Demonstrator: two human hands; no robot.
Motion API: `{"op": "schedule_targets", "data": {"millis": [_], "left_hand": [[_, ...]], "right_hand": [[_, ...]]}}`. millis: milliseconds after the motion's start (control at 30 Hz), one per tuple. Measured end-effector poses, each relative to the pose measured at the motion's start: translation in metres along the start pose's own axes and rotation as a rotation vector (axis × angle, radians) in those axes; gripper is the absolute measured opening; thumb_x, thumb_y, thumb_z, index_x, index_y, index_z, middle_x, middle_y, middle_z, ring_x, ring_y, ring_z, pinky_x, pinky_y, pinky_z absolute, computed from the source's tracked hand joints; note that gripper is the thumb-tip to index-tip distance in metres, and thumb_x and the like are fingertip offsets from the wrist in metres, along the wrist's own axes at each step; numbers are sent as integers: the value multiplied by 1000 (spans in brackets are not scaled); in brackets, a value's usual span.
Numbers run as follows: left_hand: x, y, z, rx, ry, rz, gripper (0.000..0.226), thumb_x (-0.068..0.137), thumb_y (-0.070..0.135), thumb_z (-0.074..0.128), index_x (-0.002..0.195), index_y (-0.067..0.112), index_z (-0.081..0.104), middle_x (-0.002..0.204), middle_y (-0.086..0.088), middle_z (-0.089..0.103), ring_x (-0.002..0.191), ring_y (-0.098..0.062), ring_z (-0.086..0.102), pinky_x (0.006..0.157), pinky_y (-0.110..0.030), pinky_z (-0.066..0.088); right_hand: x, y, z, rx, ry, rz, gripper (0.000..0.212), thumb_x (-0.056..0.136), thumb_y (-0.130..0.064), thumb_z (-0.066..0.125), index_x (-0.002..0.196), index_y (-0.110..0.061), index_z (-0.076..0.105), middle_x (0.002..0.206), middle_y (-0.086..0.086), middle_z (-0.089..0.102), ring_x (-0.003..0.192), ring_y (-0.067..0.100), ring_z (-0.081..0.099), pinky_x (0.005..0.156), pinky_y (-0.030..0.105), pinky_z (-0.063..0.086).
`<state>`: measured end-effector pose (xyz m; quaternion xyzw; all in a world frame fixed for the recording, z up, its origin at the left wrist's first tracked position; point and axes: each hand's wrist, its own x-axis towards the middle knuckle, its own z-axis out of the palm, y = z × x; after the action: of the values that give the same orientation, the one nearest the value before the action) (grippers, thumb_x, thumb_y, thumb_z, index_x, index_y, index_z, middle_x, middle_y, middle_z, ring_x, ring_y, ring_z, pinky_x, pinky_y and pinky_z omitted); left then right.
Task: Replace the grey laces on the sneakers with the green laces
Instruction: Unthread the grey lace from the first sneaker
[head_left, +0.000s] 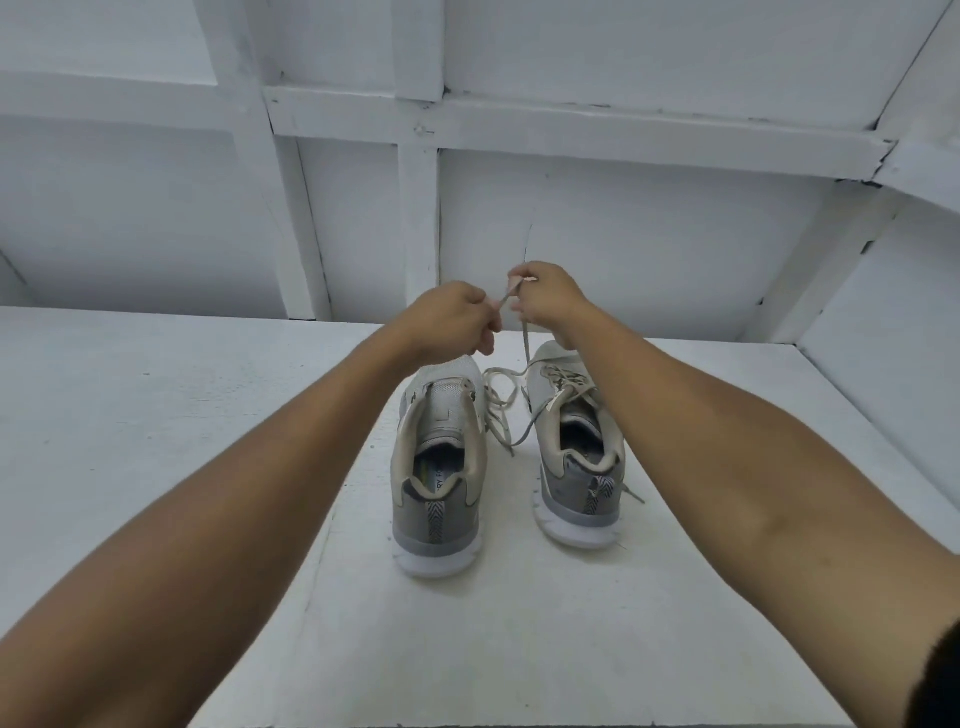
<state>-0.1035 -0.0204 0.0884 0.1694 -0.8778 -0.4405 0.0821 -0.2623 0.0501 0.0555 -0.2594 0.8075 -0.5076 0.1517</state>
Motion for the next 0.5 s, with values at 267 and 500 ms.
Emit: {"op": "schedule_targets", "data": {"millis": [267, 500], "left_hand": [[13, 4, 29, -147, -10, -94, 30, 99, 11, 40, 76, 11, 59, 68, -5, 66, 65, -15, 60, 72, -30, 49], [17, 14, 28, -467, -28, -53, 30, 101, 11, 39, 78, 8, 57, 61, -3, 64, 68, -23, 62, 70, -31, 49]], "right_hand": [[21, 42, -16, 155, -57, 130, 40, 92, 5, 47, 126, -14, 58, 120, 6, 51, 117, 19, 45, 96, 30, 36], [25, 59, -43, 239, 119, 116, 20, 96, -11, 53, 110, -21, 63, 107, 0, 55, 100, 17, 50, 87, 31, 41]]}}
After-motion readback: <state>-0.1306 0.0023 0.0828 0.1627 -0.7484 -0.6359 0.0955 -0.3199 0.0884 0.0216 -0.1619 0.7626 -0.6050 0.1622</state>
